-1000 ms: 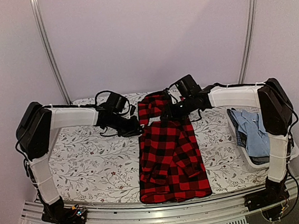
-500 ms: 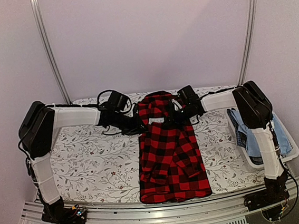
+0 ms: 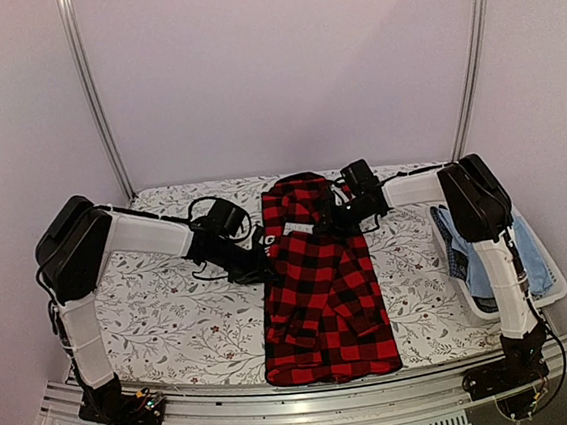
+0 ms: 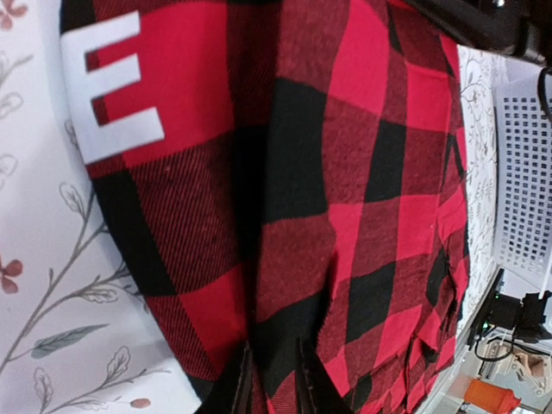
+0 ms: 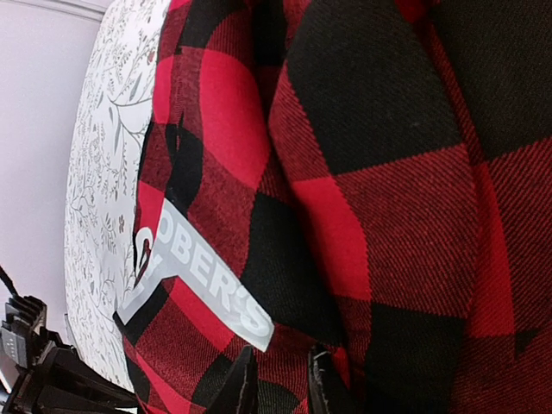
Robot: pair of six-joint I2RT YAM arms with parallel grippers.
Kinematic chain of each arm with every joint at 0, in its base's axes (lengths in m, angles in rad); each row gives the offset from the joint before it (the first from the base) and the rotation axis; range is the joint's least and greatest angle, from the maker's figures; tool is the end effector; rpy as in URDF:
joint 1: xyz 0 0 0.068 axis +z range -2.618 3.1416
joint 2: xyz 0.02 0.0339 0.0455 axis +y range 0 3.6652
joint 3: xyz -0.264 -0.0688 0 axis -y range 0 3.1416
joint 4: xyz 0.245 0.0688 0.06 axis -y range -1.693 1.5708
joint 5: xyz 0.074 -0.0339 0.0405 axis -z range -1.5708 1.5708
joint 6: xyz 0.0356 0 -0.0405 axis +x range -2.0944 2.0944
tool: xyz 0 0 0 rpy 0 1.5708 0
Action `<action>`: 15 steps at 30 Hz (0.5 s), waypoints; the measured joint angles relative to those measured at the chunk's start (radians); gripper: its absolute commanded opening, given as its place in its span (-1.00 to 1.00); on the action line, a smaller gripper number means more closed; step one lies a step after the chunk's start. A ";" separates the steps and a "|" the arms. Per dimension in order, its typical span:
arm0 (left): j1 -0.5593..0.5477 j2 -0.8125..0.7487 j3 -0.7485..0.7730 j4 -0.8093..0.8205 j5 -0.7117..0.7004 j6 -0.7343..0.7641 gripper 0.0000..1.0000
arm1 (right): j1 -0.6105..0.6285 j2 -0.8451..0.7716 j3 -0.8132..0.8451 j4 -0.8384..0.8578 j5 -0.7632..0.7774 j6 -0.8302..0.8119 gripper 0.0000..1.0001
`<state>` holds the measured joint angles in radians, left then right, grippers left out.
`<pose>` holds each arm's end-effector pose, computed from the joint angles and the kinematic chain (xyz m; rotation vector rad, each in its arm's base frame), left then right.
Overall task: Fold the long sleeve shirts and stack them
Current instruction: Smooth out the rectangle-folded shirt at the center of the board.
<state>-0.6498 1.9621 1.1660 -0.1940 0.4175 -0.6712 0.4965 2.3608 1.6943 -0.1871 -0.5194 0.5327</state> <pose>0.3045 -0.2495 0.1354 0.1458 2.7736 -0.9718 0.4366 0.2566 0.1159 -0.2087 2.5658 1.0650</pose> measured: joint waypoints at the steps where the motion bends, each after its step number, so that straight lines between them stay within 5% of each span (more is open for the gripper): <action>1: -0.004 0.000 -0.009 0.000 0.000 -0.002 -0.66 | 0.000 -0.004 0.000 -0.008 0.006 -0.004 -0.59; 15: -0.013 0.000 -0.037 0.010 -0.011 -0.022 -0.73 | 0.041 -0.266 -0.203 -0.010 0.031 -0.039 -0.59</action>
<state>-0.6628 1.9617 1.1294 -0.1837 0.4061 -0.6930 0.5373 2.0953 1.4910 -0.1967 -0.4885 0.4938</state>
